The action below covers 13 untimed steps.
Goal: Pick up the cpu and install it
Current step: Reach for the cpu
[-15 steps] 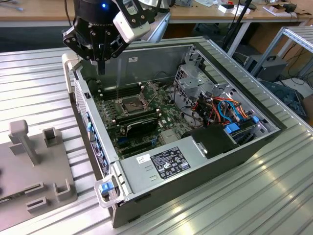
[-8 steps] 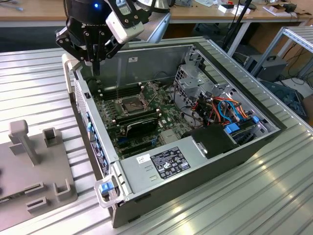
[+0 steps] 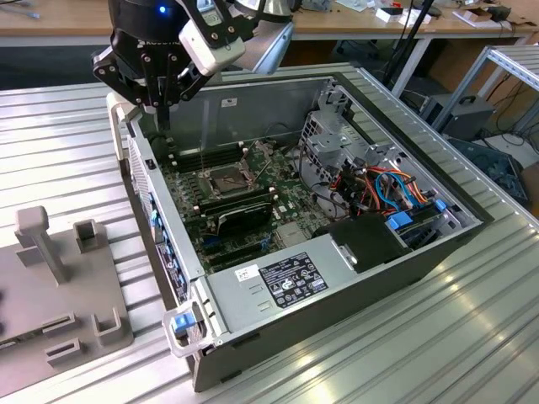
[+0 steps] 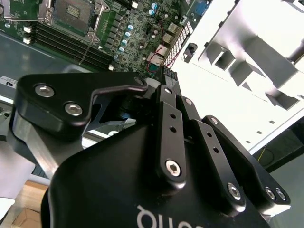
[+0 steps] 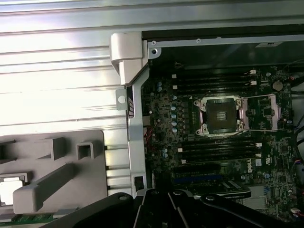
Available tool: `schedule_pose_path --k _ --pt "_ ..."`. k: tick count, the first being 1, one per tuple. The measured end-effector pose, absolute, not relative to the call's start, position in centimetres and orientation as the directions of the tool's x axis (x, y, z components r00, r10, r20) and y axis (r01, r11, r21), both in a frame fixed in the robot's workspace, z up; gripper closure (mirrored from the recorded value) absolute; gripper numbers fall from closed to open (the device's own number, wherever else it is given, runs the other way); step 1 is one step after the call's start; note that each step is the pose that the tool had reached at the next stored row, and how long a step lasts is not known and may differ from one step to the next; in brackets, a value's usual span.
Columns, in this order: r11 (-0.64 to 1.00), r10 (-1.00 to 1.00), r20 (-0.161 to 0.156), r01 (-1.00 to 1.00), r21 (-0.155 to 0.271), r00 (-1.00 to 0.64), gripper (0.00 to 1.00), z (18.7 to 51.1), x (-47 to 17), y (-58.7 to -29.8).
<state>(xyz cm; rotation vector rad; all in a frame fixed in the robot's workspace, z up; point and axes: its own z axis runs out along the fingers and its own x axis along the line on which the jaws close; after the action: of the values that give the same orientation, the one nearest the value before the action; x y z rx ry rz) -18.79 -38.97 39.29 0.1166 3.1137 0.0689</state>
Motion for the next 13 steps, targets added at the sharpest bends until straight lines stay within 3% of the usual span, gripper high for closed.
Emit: schedule_pose_path --k 13 --pt "0.996 0.075 -0.023 0.074 0.045 -0.997 0.89 39.3 -19.9 -39.0"
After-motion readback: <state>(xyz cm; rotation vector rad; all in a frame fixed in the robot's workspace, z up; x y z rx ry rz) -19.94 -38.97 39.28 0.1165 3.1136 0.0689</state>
